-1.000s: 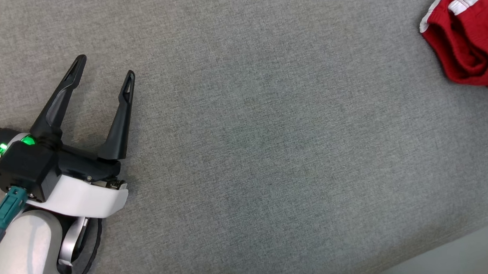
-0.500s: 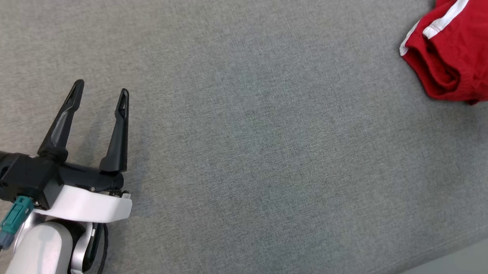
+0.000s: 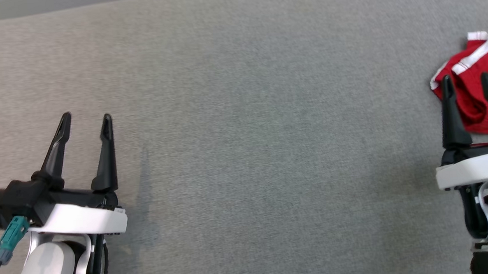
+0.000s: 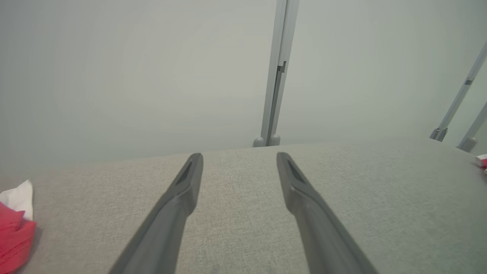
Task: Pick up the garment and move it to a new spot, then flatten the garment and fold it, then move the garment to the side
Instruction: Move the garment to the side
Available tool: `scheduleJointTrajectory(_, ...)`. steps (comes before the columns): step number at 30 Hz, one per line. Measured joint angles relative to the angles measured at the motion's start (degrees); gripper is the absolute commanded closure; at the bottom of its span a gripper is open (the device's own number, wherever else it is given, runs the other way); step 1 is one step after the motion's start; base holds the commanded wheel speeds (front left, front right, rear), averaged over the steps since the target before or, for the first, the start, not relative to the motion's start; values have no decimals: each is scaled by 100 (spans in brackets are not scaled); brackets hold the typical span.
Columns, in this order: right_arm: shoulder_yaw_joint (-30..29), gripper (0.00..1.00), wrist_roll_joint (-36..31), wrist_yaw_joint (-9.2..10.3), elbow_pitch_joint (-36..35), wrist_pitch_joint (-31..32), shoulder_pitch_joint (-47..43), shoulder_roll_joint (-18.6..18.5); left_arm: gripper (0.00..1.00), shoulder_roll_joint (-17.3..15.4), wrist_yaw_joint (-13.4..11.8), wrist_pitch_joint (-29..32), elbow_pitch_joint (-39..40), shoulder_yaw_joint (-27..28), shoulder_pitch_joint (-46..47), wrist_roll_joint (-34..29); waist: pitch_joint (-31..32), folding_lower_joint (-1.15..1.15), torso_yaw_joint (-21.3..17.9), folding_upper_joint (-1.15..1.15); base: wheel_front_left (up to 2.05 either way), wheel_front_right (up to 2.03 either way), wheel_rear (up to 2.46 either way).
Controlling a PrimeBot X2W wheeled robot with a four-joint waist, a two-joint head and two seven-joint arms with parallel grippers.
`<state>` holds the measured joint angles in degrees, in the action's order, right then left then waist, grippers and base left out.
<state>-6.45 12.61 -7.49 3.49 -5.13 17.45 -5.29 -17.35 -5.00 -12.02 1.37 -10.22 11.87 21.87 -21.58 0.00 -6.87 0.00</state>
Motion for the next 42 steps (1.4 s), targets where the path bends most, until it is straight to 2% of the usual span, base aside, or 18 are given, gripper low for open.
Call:
scheduleJointTrajectory(5,201,0,-126,0,-286,84,-275,148,0,66,-78,-115,-157,174,-230,165,307,0,294,0,0,0,0)
scheduleJointTrajectory(15,297,0,-156,0,-468,345,-961,215,0,123,-62,-188,-256,223,-739,294,943,0,714,0,0,0,0)
scheduleJointTrajectory(35,138,0,-203,0,-1180,766,-2200,246,0,105,-318,143,14,-59,-1724,240,1943,0,862,0,0,0,0)
scheduleJointTrajectory(42,191,0,-169,0,-1230,848,-2322,249,0,65,-368,211,74,-110,-1865,232,2062,0,859,0,0,0,0)
